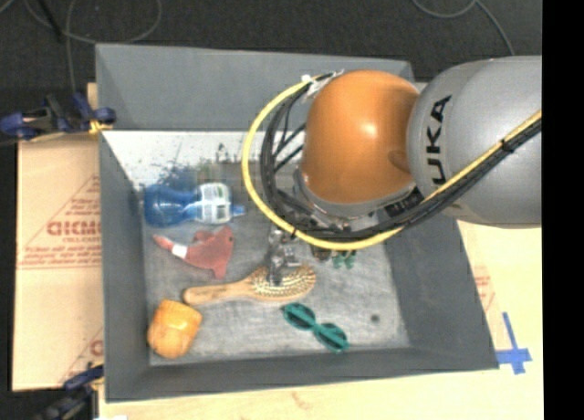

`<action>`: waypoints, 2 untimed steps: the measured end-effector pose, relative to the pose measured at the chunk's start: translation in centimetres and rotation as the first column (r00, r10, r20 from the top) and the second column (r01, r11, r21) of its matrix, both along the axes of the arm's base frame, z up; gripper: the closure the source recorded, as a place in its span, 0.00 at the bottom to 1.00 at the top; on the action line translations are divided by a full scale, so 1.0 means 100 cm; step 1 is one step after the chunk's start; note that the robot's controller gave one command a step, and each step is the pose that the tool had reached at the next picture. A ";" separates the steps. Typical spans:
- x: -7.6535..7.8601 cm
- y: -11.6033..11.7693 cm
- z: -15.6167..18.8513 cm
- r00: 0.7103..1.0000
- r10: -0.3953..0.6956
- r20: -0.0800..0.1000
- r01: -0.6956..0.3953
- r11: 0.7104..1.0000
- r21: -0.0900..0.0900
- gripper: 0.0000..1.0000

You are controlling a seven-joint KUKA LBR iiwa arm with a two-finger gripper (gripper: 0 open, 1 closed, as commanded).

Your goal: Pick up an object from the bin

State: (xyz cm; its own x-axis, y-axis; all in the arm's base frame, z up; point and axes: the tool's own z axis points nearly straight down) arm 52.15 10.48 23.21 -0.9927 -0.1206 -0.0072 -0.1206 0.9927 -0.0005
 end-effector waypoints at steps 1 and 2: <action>-0.001 0.000 -0.001 1.000 -0.001 -0.004 0.001 1.000 0.000 1.00; -0.042 0.034 -0.023 0.864 0.503 -0.008 -0.503 0.864 0.001 0.00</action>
Offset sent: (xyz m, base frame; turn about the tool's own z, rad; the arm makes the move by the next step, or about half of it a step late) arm -0.0417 0.0336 -0.0231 -0.5268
